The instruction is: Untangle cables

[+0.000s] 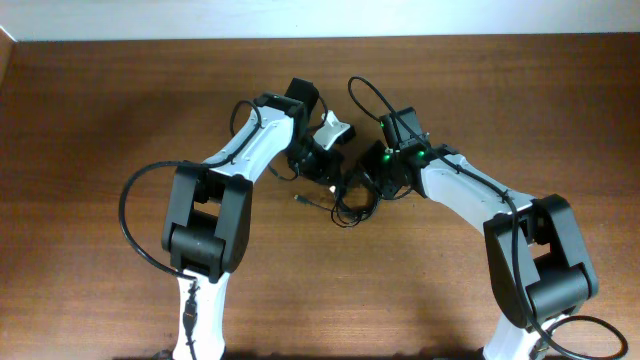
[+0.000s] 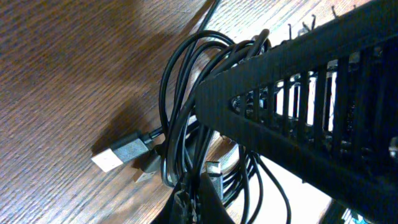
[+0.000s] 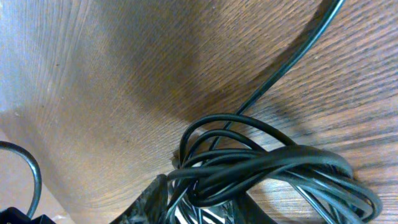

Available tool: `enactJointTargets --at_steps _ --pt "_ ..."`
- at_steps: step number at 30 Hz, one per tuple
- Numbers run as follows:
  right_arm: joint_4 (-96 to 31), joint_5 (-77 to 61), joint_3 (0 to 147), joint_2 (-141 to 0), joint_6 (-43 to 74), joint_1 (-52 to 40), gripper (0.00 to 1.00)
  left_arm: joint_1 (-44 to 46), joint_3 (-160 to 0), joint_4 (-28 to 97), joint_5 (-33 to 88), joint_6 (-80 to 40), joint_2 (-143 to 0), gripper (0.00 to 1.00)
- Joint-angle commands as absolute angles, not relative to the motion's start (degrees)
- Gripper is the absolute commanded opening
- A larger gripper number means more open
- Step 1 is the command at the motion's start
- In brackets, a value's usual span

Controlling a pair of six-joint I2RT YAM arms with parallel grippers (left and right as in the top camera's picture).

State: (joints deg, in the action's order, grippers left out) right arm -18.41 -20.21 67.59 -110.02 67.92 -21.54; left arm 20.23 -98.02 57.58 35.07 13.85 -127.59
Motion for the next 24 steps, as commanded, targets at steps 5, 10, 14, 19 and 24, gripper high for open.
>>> enactJointTargets --at_steps 5,10,14,19,24 --pt "-18.6 -19.9 67.5 -110.7 68.0 -21.6 0.41 20.1 -97.5 57.0 29.9 8.6 -125.0 0.00" --pt "-18.6 -19.8 67.5 -110.7 68.0 -19.8 0.40 20.1 -97.5 56.8 25.9 5.6 -125.0 0.00" --pt "-18.5 -19.7 67.5 -110.7 68.1 -19.6 0.40 20.1 -97.5 56.6 26.3 5.6 -125.0 0.00" --pt "-17.0 -18.1 67.5 -110.7 74.0 -21.4 0.40 20.1 -97.5 56.6 26.3 5.6 -125.0 0.00" --pt "-15.7 -13.3 67.5 -111.0 77.7 -23.4 0.40 20.1 -97.5 56.6 26.3 5.6 -125.0 0.00"
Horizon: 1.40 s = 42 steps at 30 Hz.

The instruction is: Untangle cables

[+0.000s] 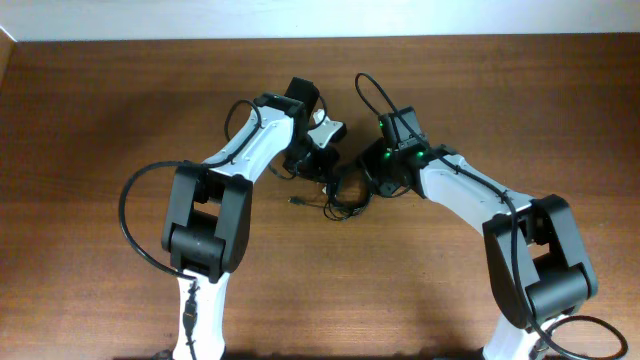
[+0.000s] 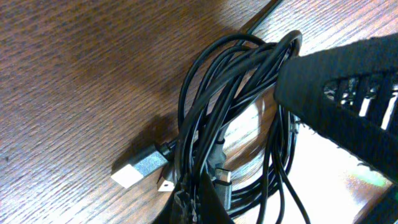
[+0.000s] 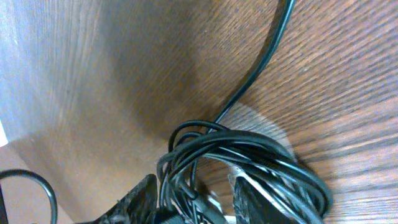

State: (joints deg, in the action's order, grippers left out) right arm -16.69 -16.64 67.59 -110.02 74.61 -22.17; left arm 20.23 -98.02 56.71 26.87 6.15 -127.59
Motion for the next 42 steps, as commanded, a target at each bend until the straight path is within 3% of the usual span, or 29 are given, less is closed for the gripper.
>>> enactJointTargets --at_steps 1,5,25,37,42 --pt "-15.3 -12.2 67.5 -111.1 77.7 -24.0 0.37 20.1 -97.5 56.6 26.3 5.6 -125.0 0.00" --pt "-15.3 -9.9 67.5 -111.1 77.7 -25.1 0.29 20.1 -97.5 56.6 26.3 5.6 -125.0 0.00" --pt "-14.9 -1.8 67.5 -111.1 77.6 -27.8 0.33 20.1 -97.5 56.6 29.8 5.6 -125.0 0.00" --pt "-16.1 -6.0 67.5 -111.1 76.7 -27.8 0.04 20.1 -97.5 56.6 29.7 5.6 -125.0 0.00" --pt "-16.0 -17.6 67.6 -110.9 71.4 -25.6 0.04 20.1 -97.5 56.6 28.4 5.6 -125.0 0.00"
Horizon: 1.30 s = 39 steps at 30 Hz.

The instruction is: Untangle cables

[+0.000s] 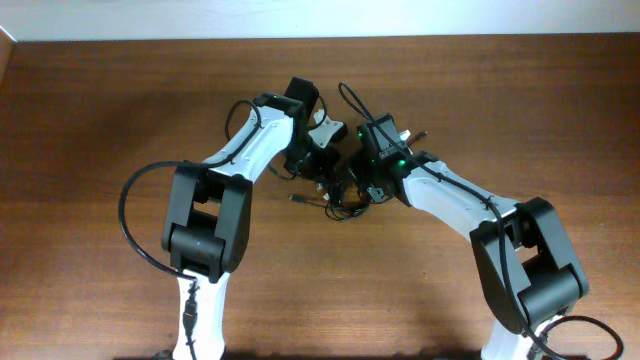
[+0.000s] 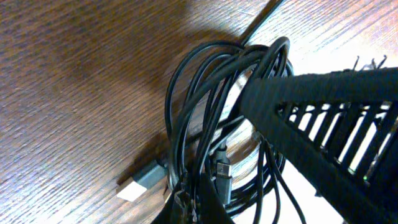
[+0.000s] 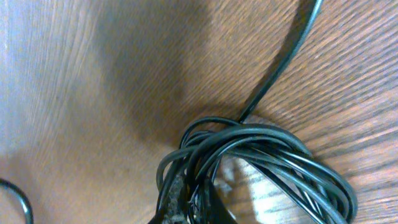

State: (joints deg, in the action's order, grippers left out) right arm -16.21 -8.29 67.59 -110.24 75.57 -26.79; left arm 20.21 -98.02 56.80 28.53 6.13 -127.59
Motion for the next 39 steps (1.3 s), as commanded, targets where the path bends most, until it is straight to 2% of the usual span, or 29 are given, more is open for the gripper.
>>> enactJointTargets --at_steps 1,8,15,17,18,20,22,26,30,39 --pt "-14.8 -21.5 67.6 -110.9 69.1 -24.6 0.04 20.1 -97.5 56.6 28.2 5.6 -125.0 0.00" --pt "-11.5 -50.1 67.6 -110.9 62.8 -14.4 0.04 20.0 -97.5 56.6 28.0 5.6 -125.0 0.00" --pt "-14.7 -53.2 67.5 -111.0 54.0 -12.8 0.04 20.0 -97.5 56.6 28.0 5.6 -125.0 0.00" --pt "-14.8 -51.0 67.5 -111.0 54.0 -12.9 0.14 20.0 -97.5 56.6 28.0 5.6 -125.0 0.00" --pt "-15.5 -48.4 67.5 -111.0 54.0 -13.5 0.35 20.0 -97.5 56.6 28.0 5.6 -125.0 0.00" --pt "-17.0 -44.2 67.5 -111.0 54.0 -14.6 0.47 20.0 -97.5 56.6 28.0 5.6 -125.0 0.00" --pt "-17.8 -39.1 67.5 -111.0 54.0 -16.3 0.51 20.0 -97.5 56.6 28.0 5.6 -125.0 0.00" --pt "-17.8 -31.6 67.5 -111.0 54.1 -19.6 0.50 20.0 -97.5 56.6 28.0 5.6 -125.0 0.00" --pt "-19.1 -21.5 67.5 -111.0 59.0 -23.0 0.36 20.0 -97.5 56.6 21.5 -0.9 -125.0 0.00" --pt "-18.6 -14.3 67.5 -111.0 60.5 -24.5 0.36 20.0 -97.5 56.6 21.1 -2.7 -125.0 0.00"
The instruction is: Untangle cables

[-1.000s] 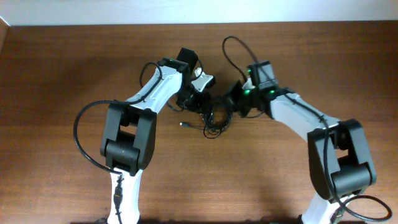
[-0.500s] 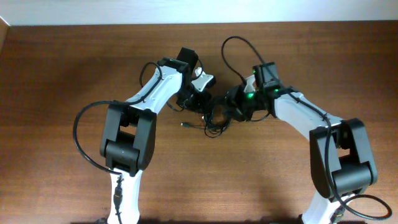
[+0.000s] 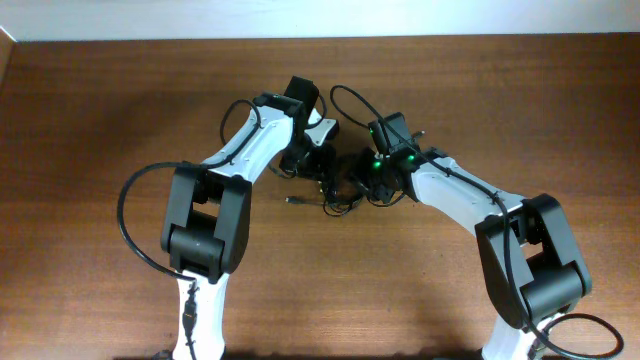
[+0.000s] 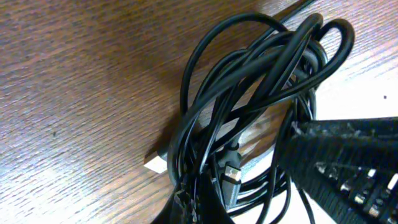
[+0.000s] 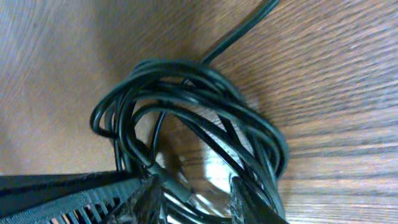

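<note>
A tangled bundle of black cables [image 3: 341, 199] lies on the wooden table between both arms. In the left wrist view the bundle [image 4: 249, 93] fans out from my left gripper [image 4: 198, 199], which is shut on several strands. A silver USB plug [image 4: 158, 163] pokes out on the left and a smaller plug [image 4: 232, 178] hangs inside the coil. My right gripper [image 5: 196, 198] is open, its fingers [image 5: 147, 198] astride strands of the coil [image 5: 186, 112]. One loose tail [image 5: 245, 25] runs away across the wood.
The brown wooden table [image 3: 120, 120] stretches to a pale wall strip along the far edge. The two grippers sit close together at the bundle, and the right gripper's latticed finger [image 4: 348, 162] fills the lower right of the left wrist view.
My right gripper was shut on the coil's strands and now stands open around them. It has shifted slightly right. The coil looks looser and spread wider. The left gripper keeps its hold.
At first my left gripper held the bundle while the right gripper stood open at the coil's other side. It stayed open closer in, then was shut on strands. Now it is open again and the loops lie differently.
</note>
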Available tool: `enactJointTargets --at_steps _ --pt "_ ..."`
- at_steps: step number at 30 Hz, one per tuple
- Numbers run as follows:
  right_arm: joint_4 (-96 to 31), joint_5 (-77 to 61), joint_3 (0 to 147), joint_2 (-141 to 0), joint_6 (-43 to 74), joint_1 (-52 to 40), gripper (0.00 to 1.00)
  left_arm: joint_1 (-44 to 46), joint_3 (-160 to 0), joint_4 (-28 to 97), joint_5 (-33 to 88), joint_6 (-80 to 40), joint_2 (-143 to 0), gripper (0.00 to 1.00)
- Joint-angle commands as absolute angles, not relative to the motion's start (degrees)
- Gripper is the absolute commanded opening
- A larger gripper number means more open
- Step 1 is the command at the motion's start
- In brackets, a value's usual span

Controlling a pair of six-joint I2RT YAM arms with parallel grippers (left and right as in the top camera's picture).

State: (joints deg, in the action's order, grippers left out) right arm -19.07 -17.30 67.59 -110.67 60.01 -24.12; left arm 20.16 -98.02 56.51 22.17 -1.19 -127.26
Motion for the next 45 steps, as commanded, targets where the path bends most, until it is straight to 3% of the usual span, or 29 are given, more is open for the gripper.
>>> enactJointTargets --at_steps 1,7,10,12,14,17,19,23,26,33,45 --pt "-18.4 -14.3 67.5 -111.1 60.5 -24.5 0.36 20.0 -97.5 56.6 21.1 -3.1 -125.0 0.00" --pt "-19.8 -14.3 67.5 -111.1 60.5 -24.5 0.36 19.6 -97.5 56.6 22.7 -3.4 -125.0 0.00" --pt "-22.2 -15.0 67.5 -111.1 60.5 -24.6 0.35 19.6 -97.5 56.6 22.7 -3.4 -125.0 0.26" --pt "-22.8 -15.4 67.5 -111.1 60.5 -25.7 0.35 19.6 -97.5 56.6 22.7 -3.5 -125.0 0.29" --pt "-23.4 -15.4 67.5 -111.1 60.5 -27.4 0.35 19.6 -97.5 56.6 22.7 -3.5 -125.0 0.27" --pt "-22.4 -16.4 67.5 -111.1 60.6 -28.5 0.35 19.3 -97.5 56.6 22.7 -3.5 -125.0 0.05" --pt "-21.5 -19.1 67.5 -111.1 63.3 -28.5 0.35 18.3 -97.5 57.0 22.6 -4.4 -125.0 0.00" --pt "-17.3 -20.8 67.5 -111.1 65.2 -28.3 0.36 16.1 -97.3 57.5 23.3 -6.1 -125.0 0.00" --pt "-15.4 -16.7 67.5 -111.1 65.2 -28.3 0.40 15.7 -96.4 56.8 25.1 -6.0 -125.1 0.00" --pt "-14.9 -8.4 67.5 -111.1 62.7 -27.7 0.39 15.9 -96.4 56.6 25.3 -6.0 -125.1 0.00" --pt "-22.1 -5.8 67.5 -111.1 59.8 -27.7 0.39 16.0 -96.4 56.4 25.3 -6.0 -125.1 0.00"
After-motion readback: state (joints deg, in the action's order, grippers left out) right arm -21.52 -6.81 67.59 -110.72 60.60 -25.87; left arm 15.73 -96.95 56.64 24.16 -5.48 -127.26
